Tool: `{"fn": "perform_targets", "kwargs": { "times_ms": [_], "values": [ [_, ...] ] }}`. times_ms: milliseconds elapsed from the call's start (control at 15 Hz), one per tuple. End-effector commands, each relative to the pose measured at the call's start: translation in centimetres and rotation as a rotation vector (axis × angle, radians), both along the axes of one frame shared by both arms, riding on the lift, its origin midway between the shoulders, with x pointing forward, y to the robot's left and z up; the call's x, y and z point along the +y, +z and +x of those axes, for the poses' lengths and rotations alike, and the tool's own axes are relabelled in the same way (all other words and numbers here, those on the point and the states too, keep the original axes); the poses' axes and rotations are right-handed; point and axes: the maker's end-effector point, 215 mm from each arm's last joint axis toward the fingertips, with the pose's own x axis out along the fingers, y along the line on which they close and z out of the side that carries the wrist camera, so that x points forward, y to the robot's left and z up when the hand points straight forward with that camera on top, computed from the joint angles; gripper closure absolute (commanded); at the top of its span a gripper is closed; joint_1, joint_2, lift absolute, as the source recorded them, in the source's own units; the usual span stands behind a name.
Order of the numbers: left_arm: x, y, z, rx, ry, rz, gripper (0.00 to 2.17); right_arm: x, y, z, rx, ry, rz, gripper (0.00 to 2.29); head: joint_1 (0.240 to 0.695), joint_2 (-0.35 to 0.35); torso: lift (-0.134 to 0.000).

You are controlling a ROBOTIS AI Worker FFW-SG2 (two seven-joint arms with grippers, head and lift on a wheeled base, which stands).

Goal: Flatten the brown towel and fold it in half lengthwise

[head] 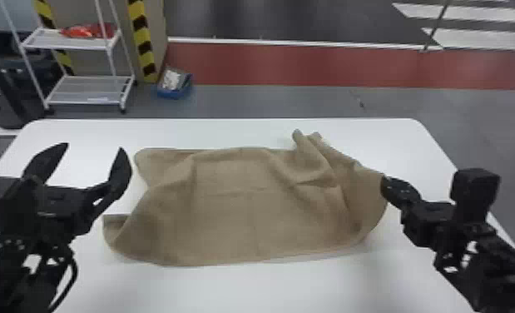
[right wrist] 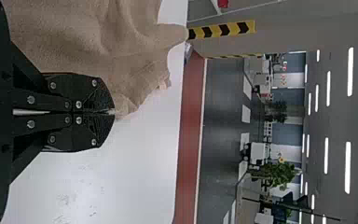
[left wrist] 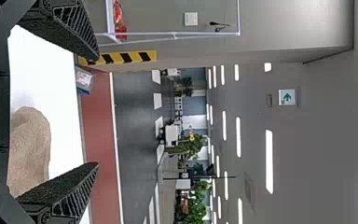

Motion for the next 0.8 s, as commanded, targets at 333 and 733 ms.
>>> {"fn": "perform_targets", "kwargs": {
  "times_ms": [333, 733],
  "values": [
    [0.4, -0.1, -0.4, -0.006, 0.005, -0.004, 0.09, -2.9, 0.7, -1.9, 0.146, -0.037, -0.179, 1.71, 0.695, -0.007, -0.128],
    [0.5, 0.2, 0.2, -0.016, 0.004, -0.013, 0.09, -9.7, -5.1, -2.7, 0.235, -0.189, -0.236, 0.00, 0.695, -0.125, -0.128]
  ]
}}
